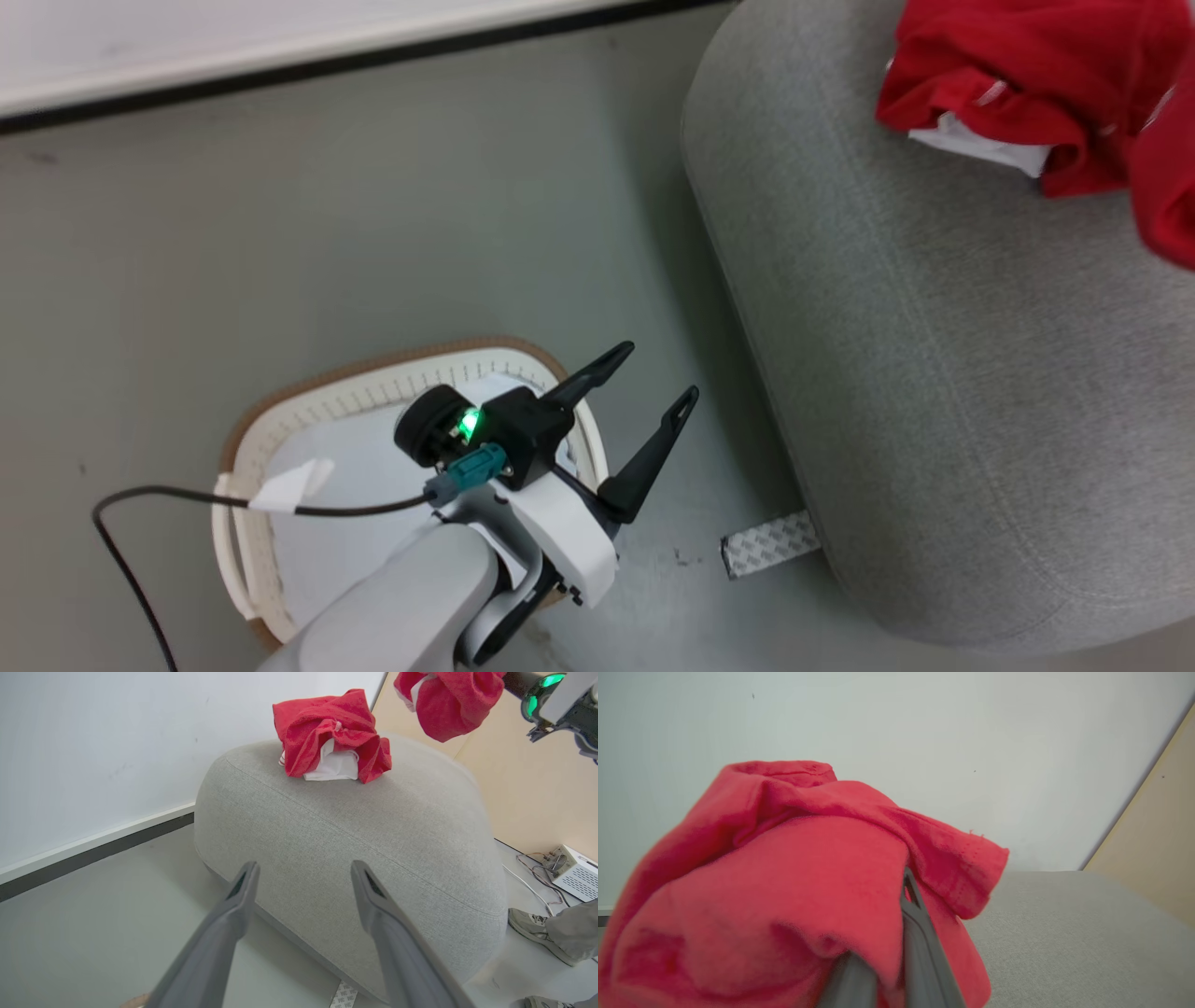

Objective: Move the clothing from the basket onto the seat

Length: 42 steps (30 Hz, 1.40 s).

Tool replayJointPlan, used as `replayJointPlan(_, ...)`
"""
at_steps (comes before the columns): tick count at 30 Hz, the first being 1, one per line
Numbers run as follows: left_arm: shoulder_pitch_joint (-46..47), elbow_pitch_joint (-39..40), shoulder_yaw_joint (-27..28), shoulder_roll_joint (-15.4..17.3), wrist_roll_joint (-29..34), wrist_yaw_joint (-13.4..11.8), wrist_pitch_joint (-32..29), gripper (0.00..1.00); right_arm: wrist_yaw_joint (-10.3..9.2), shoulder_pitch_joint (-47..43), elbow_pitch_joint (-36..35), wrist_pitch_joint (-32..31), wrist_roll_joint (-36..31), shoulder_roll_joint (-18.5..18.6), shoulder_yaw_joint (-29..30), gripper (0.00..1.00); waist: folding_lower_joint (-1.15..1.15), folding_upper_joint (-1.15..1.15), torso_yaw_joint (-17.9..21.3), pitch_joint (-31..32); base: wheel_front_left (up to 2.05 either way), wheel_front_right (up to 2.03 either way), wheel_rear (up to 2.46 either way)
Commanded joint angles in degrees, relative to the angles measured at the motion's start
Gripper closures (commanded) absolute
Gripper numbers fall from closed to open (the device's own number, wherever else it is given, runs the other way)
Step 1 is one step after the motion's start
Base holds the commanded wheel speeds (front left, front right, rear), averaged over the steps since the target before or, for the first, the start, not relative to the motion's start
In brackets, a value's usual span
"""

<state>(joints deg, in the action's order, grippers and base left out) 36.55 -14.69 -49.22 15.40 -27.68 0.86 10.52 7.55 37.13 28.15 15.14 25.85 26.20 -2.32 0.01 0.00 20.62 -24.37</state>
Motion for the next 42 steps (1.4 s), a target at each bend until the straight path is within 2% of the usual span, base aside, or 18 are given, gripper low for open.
replayJointPlan(1, 0.89, 0.73, 0.23, 0.72, 0.88, -0.19, -0.4, 0.0, -0.13, 2.21, 1.78, -0.01, 0.97, 0.7, 0.54, 1.0, -0.01, 0.0, -0.91, -4.48, 0.0, 0.0, 0.0)
replayJointPlan(6, 2.18, 2.27, 0.17, 1.41, 1.15, -0.48, -1.14, 0.0, -0.13, 9.36, 8.2, -0.18, 3.39, 2.57, 0.01, 1.0, -0.01, 0.0, -1.34, -8.87, 0.0, 0.0, 0.0)
replayJointPlan(10, 3.3, 3.06, 0.58, 1.79, 1.32, -0.79, -1.29, 0.0, -0.13, 14.07, 14.58, -2.96, 4.59, 3.47, -2.25, 1.0, -0.01, 0.0, -1.56, -11.52, 0.0, 0.0, 0.0)
replayJointPlan(15, 4.27, 3.4, 1.46, 2.39, 1.15, -1.33, -0.77, 0.0, -0.14, 17.43, 22.41, -8.62, 5.1, 4.8, -6.86, 1.0, -0.01, 0.0, -2.23, -13.32, 0.0, 0.0, 0.0)
replayJointPlan(21, 4.28, 3.16, 2.2, 2.51, 0.73, -1.86, 0.62, 0.0, -0.14, 18.51, 27.86, -18.51, 9.29, 4.02, -12.27, 1.0, -0.01, 0.0, -2.53, -12.95, 0.0, 0.0, 0.0)
replayJointPlan(22, 4.21, 3.08, 2.35, 2.53, 0.59, -1.86, 0.8, 0.0, -0.14, 18.47, 28.05, -19.64, 10.21, 4.04, -13.03, 0.87, -0.01, 0.0, -2.53, -12.69, 0.0, 0.0, 0.0)
replayJointPlan(23, 4.11, 2.92, 2.48, 2.55, 0.45, -1.91, 1.06, 0.0, -0.13, 18.42, 28.0, -20.41, 11.14, 4.21, -13.72, 0.62, -0.01, 0.0, -2.49, -12.42, 0.0, 0.0, 0.0)
replayJointPlan(25, 3.83, 2.66, 2.66, 2.6, 0.1, -1.99, 1.31, 0.0, -0.14, 18.26, 27.8, -21.28, 12.24, 4.76, -15.14, 0.0, -0.01, 0.0, -2.34, -11.76, 0.0, 0.0, 0.0)
replayJointPlan(30, 2.32, 1.35, 2.76, 2.16, -0.51, -2.03, 2.37, 0.0, -0.13, 16.94, 27.42, -23.06, 14.42, 5.56, -18.85, 0.0, -0.01, 0.0, -1.93, -8.07, 0.0, 0.0, 0.0)
replayJointPlan(35, -0.27, -0.53, 3.62, 1.54, -1.91, -2.37, 3.56, 0.0, -0.14, 14.39, 25.76, -27.04, 16.53, 7.2, -23.29, 0.0, -0.01, 0.0, -2.4, -1.45, 0.0, 0.0, 0.0)
replayJointPlan(42, -4.28, -2.21, 6.45, 1.48, -3.1, -3.26, 4.58, 0.0, -0.14, 11.31, 17.73, -30.12, 18.68, 10.54, -28.33, 0.0, -0.01, 0.0, -4.26, 8.85, 0.0, 0.0, 0.0)
